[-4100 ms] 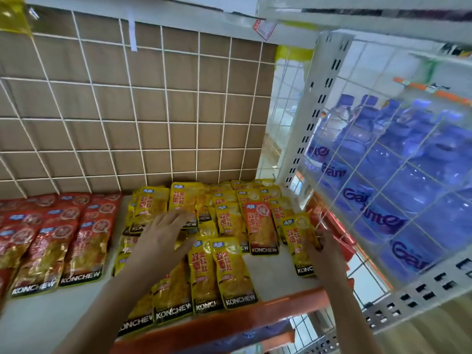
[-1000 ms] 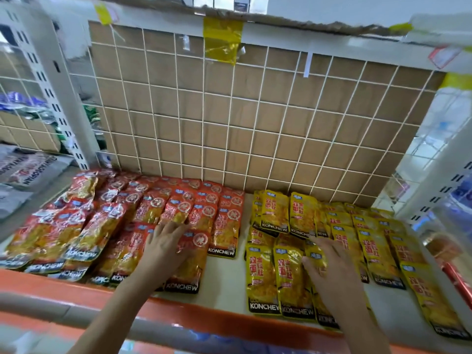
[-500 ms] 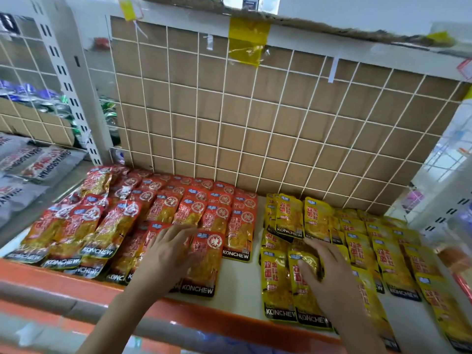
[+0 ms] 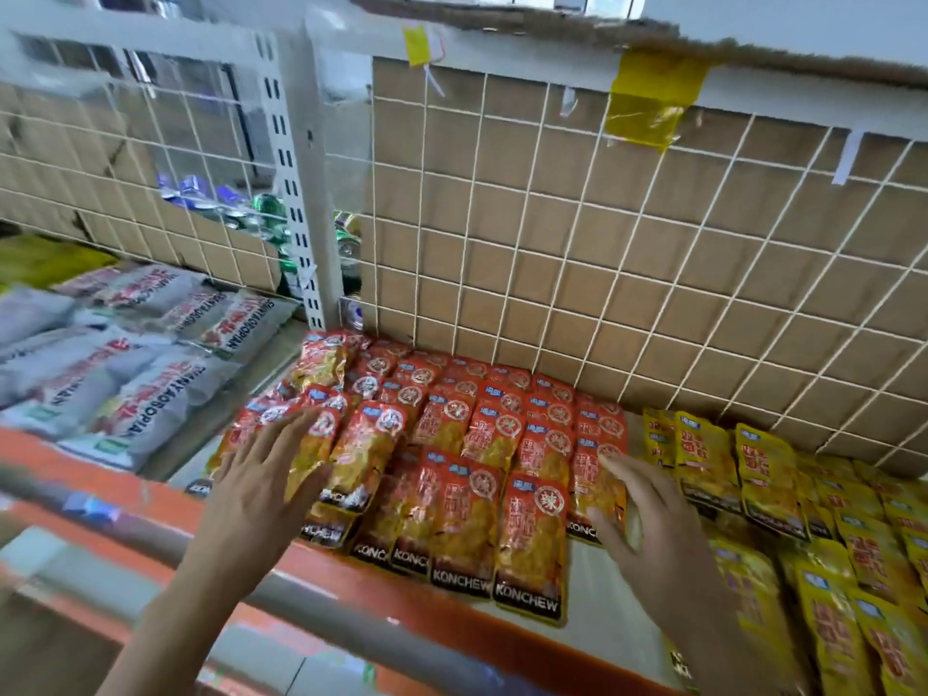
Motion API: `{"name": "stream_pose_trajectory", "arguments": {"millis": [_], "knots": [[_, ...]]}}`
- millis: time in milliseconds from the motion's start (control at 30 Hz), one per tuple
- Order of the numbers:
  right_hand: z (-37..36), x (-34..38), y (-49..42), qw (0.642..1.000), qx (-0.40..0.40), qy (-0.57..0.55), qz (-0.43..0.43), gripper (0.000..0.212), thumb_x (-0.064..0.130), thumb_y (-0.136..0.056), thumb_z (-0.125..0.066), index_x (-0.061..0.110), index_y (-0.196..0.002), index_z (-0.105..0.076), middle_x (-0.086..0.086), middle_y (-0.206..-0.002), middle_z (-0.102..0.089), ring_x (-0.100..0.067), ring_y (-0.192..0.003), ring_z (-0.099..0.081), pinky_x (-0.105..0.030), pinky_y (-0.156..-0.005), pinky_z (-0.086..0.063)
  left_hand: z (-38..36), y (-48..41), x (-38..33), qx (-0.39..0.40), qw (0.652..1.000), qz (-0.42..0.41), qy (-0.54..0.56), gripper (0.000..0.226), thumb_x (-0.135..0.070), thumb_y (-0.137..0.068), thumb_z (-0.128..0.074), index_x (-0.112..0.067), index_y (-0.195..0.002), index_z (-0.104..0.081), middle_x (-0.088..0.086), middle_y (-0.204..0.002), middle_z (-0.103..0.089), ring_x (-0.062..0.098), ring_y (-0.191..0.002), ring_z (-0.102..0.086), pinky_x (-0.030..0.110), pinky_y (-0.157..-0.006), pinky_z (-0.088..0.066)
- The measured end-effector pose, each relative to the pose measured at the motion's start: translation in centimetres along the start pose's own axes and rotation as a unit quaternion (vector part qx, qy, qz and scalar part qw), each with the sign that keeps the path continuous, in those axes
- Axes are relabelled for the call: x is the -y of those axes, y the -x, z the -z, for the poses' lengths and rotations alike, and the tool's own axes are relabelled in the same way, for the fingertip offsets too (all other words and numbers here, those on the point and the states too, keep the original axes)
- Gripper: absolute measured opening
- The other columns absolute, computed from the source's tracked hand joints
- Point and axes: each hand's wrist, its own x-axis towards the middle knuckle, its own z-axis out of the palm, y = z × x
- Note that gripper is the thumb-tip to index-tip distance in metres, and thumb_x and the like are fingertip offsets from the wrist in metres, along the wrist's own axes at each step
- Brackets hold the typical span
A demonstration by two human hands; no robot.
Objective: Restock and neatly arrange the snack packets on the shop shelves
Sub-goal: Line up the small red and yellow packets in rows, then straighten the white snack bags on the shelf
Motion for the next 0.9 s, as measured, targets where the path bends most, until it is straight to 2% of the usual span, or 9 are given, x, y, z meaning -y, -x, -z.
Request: {"name": "stream_pose_trajectory", "arguments": {"millis": [67, 167, 200, 333, 467, 600, 700, 800, 900], "knots": [[-1.3, 1.7, -0.9, 1.0, 0.004, -0.019, -0.004, 0.051, 0.053, -0.086, -0.05, 0.026, -0.13, -0.05, 0.007, -0.134, -0.044, -0.004, -0.126, -0.034, -0.029, -0.103, -0.029, 1.0, 0.1, 1.9, -0.017, 1.0, 0.011, -0.01, 0.063, -0.056, -0.084, -0.035, -0.015, -0.129, -0.05, 0.01, -0.122, -0.058, 0.034, -0.106, -0.056, 0.051, -0.084, -0.046], [-3.2, 4.0, -2.2, 1.0, 0.003, -0.016, 0.011, 0.059, 0.058, -0.08, -0.045, 0.024, -0.128, -0.054, 0.0, -0.135, -0.047, -0.021, -0.127, -0.041, -0.041, -0.105, -0.033, 2.6, 0.6, 4.8, -0.027, 0.999, 0.021, -0.022, 0.07, -0.067, -0.088, -0.022, -0.017, -0.128, -0.051, 0.005, -0.124, -0.057, 0.031, -0.105, -0.056, 0.048, -0.083, -0.045], [-3.9, 4.7, -2.6, 1.0, 0.005, -0.012, 0.019, 0.061, 0.059, -0.079, -0.043, 0.023, -0.128, -0.054, -0.002, -0.136, -0.047, -0.023, -0.127, -0.042, -0.042, -0.104, -0.032, 3.1, 0.8, 5.8, -0.027, 0.999, 0.024, -0.025, 0.071, -0.068, -0.089, -0.019, -0.018, -0.128, -0.052, 0.004, -0.125, -0.056, 0.032, -0.106, -0.056, 0.048, -0.084, -0.045], [-5.7, 7.3, -3.3, 0.997, 0.049, 0.004, 0.057, 0.065, 0.063, -0.078, -0.039, 0.029, -0.132, -0.048, 0.002, -0.142, -0.04, -0.019, -0.13, -0.037, -0.038, -0.104, -0.026, 4.9, 2.4, 8.6, -0.042, 0.998, 0.048, -0.008, 0.066, -0.067, -0.089, -0.023, -0.02, -0.122, -0.056, 0.005, -0.124, -0.057, 0.035, -0.106, -0.057, 0.052, -0.085, -0.045], [-6.6, 8.6, -3.6, 0.994, 0.066, 0.025, 0.088, 0.067, 0.064, -0.078, -0.034, 0.028, -0.133, -0.048, 0.002, -0.143, -0.041, -0.019, -0.13, -0.039, -0.034, -0.103, -0.021, 6.3, 5.2, 9.8, -0.066, 0.992, 0.108, -0.011, 0.058, -0.055, -0.086, -0.032, -0.018, -0.124, -0.055, 0.003, -0.125, -0.056, 0.03, -0.112, -0.052, 0.05, -0.088, -0.041], [-6.8, 8.9, -3.5, 0.989, 0.087, 0.009, 0.116, 0.069, 0.066, -0.077, -0.032, 0.031, -0.136, -0.042, 0.006, -0.144, -0.037, -0.007, -0.13, -0.029, -0.031, -0.105, -0.016, 6.9, 7.5, 9.8, -0.074, 0.987, 0.143, -0.023, 0.057, -0.052, -0.084, -0.034, -0.017, -0.125, -0.054, 0.004, -0.125, -0.056, 0.026, -0.112, -0.05, 0.049, -0.085, -0.042], [-7.0, 8.8, -3.5, 0.984, 0.119, -0.013, 0.13, 0.069, 0.067, -0.078, -0.033, 0.032, -0.137, -0.04, 0.006, -0.144, -0.038, -0.009, -0.131, -0.032, -0.034, -0.108, -0.022, 7.5, 8.9, 9.5, -0.07, 0.98, 0.182, -0.034, 0.059, -0.054, -0.083, -0.032, -0.021, -0.128, -0.051, 0.006, -0.125, -0.056, 0.035, -0.104, -0.056, 0.05, -0.084, -0.042], [-7.3, 8.7, -3.6, 0.984, 0.117, -0.024, 0.134, 0.068, 0.067, -0.079, -0.035, 0.031, -0.136, -0.04, 0.005, -0.143, -0.041, -0.011, -0.13, -0.035, -0.044, -0.107, -0.034, 8.1, 9.5, 9.3, -0.068, 0.975, 0.206, -0.041, 0.061, -0.057, -0.083, -0.03, -0.023, -0.13, -0.049, 0.004, -0.125, -0.056, 0.032, -0.11, -0.051, 0.05, -0.087, -0.04], [-7.5, 8.9, -3.8, 0.986, 0.112, -0.025, 0.122, 0.068, 0.066, -0.079, -0.034, 0.03, -0.136, -0.041, 0.005, -0.14, -0.043, -0.011, -0.127, -0.037, -0.037, -0.106, -0.031, 8.4, 9.4, 9.5, -0.068, 0.976, 0.204, -0.042, 0.06, -0.057, -0.084, -0.029, -0.024, -0.13, -0.048, 0.002, -0.126, -0.054, 0.029, -0.114, -0.049, 0.051, -0.093, -0.039]]}}
